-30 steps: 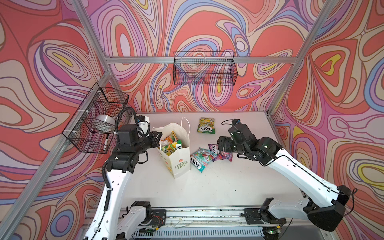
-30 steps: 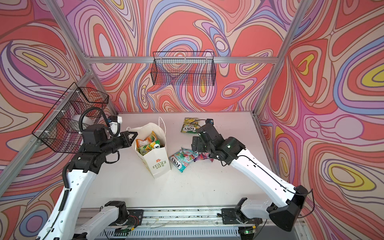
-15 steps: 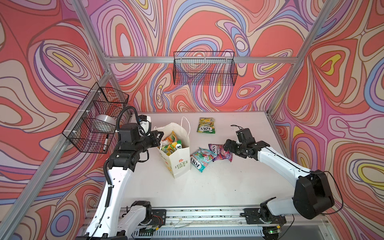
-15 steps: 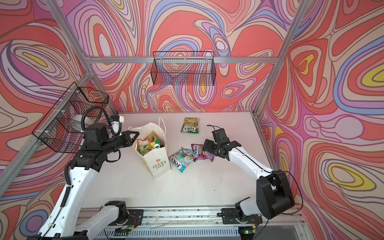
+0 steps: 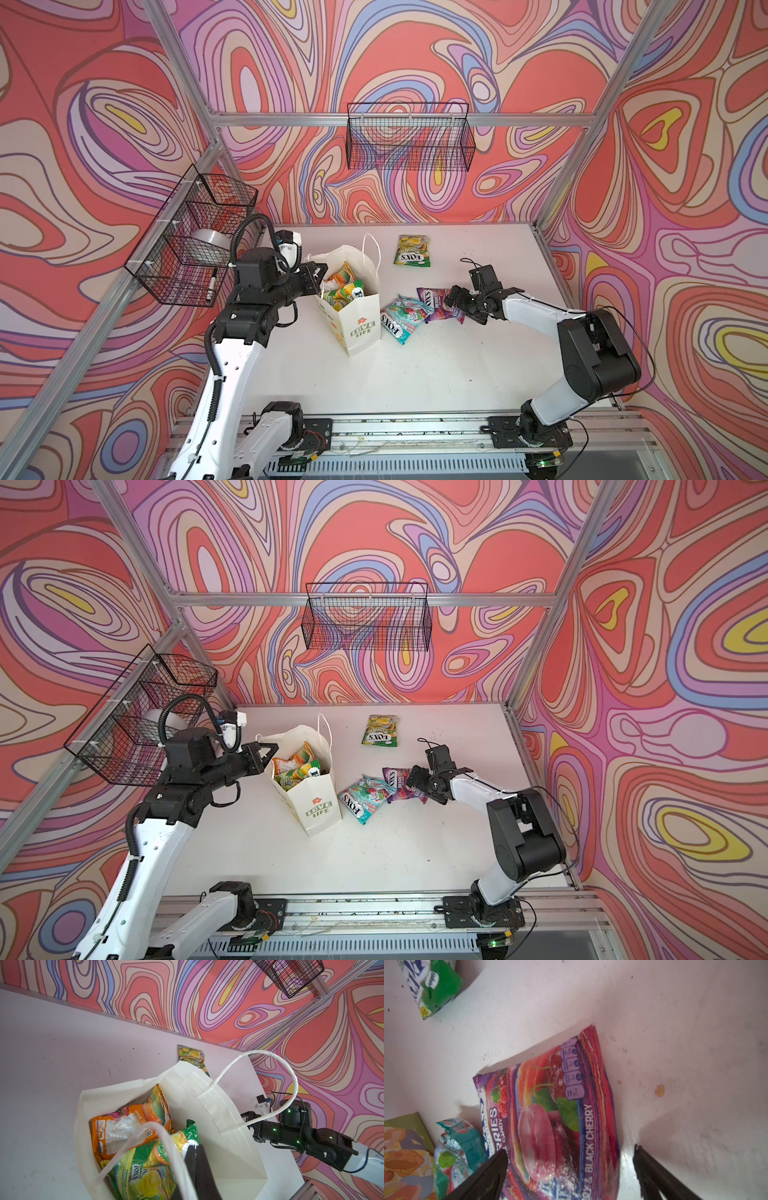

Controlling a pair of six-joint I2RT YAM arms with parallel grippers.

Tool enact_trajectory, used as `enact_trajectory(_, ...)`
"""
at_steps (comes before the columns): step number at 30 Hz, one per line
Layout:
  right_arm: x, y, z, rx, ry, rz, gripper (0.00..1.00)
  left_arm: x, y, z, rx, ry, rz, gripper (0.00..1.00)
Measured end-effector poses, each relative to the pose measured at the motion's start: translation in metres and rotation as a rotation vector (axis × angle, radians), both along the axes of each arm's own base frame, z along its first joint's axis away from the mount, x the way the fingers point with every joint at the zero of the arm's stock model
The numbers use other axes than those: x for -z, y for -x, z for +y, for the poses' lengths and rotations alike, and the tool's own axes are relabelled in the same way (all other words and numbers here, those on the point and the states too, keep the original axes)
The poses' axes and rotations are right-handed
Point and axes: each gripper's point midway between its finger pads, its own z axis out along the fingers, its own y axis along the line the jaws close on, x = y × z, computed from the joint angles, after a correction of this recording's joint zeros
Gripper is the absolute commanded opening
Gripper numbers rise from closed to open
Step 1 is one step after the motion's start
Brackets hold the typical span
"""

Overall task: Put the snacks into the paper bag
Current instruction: 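Withdraw the right gripper from the bag toward the purple Berries packet, then grasp the purple Fox's Berries packet with the right gripper and lift it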

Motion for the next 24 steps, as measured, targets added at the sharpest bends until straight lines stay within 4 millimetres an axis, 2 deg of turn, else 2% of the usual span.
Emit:
enact_trajectory(5,0.003,-0.002,0.003,0.016,-0.034,-0.02,0.92,-0.003,0.003,-0.001,-0.001,-0.004,-0.01,0.0)
enact_trajectory(12,0.006,-0.001,0.007,0.044,-0.096,-0.052,0.78,-0.003,0.004,0.008,-0.053,-0.034,-0.015,0.0)
enact_trajectory(15,0.006,0.008,0.006,0.053,-0.112,-0.047,0.65,-0.001,0.002,0.012,-0.082,-0.051,-0.013,0.0)
enact_trajectory(17,0.007,0.014,0.005,0.06,-0.124,-0.04,0.53,0.001,0.001,0.017,-0.109,-0.066,-0.008,0.0)
enact_trajectory(24,0.0,0.019,0.008,0.054,-0.152,-0.044,0.24,-0.001,0.007,0.027,-0.16,-0.095,-0.016,0.01)
